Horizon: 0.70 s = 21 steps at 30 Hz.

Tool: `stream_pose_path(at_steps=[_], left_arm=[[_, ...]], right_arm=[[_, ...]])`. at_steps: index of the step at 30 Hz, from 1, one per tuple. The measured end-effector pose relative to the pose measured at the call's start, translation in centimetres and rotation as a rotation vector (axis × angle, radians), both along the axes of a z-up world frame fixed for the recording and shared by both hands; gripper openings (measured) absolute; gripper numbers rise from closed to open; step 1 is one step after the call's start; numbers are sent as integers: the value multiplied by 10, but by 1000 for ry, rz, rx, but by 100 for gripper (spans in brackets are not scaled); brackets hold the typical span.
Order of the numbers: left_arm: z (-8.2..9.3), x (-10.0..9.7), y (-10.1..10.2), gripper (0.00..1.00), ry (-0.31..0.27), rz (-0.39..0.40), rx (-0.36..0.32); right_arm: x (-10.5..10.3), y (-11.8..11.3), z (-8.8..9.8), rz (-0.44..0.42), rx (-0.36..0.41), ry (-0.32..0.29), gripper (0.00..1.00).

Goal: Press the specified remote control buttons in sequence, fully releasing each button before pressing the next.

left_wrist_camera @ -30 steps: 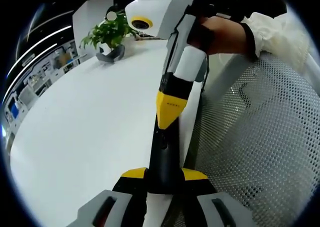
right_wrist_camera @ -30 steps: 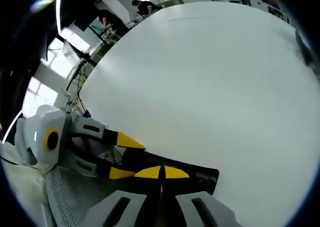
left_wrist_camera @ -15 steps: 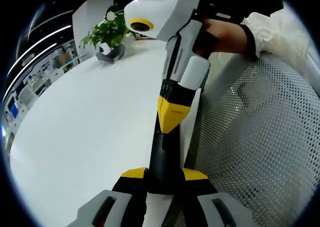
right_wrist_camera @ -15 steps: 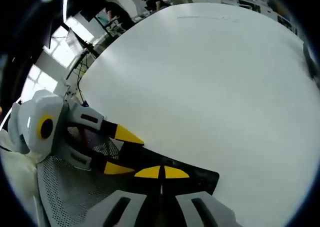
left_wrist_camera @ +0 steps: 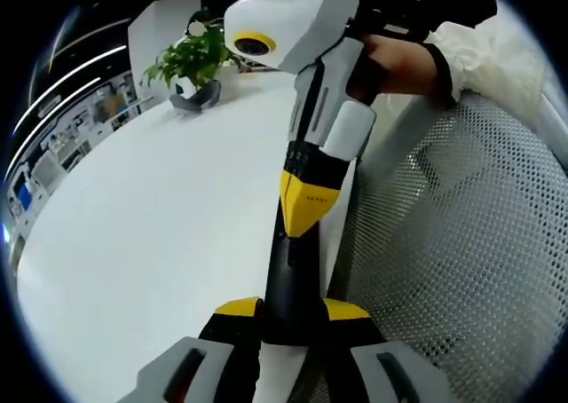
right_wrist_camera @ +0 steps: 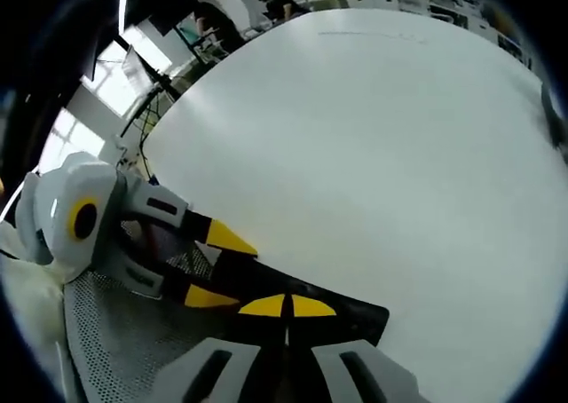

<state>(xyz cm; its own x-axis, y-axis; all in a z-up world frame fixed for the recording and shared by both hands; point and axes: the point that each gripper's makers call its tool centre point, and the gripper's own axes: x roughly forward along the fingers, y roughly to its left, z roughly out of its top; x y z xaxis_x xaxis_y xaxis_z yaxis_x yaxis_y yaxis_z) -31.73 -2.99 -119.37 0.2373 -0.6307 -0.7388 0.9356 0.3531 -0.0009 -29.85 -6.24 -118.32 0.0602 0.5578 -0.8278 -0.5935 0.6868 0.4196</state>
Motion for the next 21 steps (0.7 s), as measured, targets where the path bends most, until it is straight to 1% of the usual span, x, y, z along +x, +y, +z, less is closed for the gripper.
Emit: stream_pose_path(at_steps=[6,9,11,15,18,19,20,21], left_arm=[[0,-1,0,25,0,0,0],[0,0,0,25,0,2,-1],[0,0,0,25,0,2,-2],[0,0,0,25,-1,0,-1],[0,0,0,25,-1,0,0],[0,0,0,25,-1,-1,0],[0,0,0,25,-1,-1,0],[0,-1,0,25,-1,-2,1]], right_arm=[[-4,0,3,-12,0,24,0],[-8,0,5,-30,14,68,0],[-10,-2,4,-30,2,79,0],[-10,-2,2,-24,-6,79,0],[-14,-1,2,-22,4,106,0],[-14,0,1,-19,0,102,0],[-13,-2,0,-8,-18,85,0],[-11,-5,-4,21,-53,58,0]])
